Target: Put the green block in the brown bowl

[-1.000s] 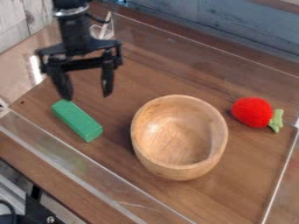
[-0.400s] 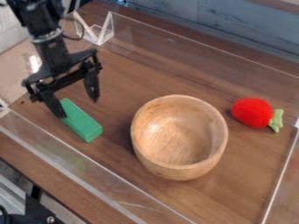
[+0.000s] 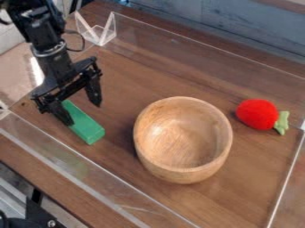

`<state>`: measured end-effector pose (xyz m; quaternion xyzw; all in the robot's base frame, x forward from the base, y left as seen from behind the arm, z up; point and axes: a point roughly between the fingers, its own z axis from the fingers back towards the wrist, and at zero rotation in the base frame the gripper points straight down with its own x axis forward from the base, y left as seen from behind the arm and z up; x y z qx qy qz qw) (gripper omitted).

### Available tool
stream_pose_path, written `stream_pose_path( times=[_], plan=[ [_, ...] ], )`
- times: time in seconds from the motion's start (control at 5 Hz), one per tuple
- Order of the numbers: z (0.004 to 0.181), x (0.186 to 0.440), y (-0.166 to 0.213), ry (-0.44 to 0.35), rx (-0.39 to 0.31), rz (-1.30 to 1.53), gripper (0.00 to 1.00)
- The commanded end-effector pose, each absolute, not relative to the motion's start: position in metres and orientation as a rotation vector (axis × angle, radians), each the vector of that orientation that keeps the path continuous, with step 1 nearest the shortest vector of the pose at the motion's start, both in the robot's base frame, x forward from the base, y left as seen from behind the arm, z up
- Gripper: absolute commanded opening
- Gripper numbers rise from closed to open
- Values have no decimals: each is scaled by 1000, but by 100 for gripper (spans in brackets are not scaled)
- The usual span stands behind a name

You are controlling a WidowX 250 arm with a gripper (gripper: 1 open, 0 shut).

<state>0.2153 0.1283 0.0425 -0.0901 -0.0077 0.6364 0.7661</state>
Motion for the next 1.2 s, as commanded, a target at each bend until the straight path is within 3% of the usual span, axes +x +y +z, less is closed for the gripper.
stream_pose_path(
  times=[0.0,1.0],
  plan=[
    [42,220,138,-77,-180,1434,100],
    [27,233,148,-173,-71,1545,100]
  ],
)
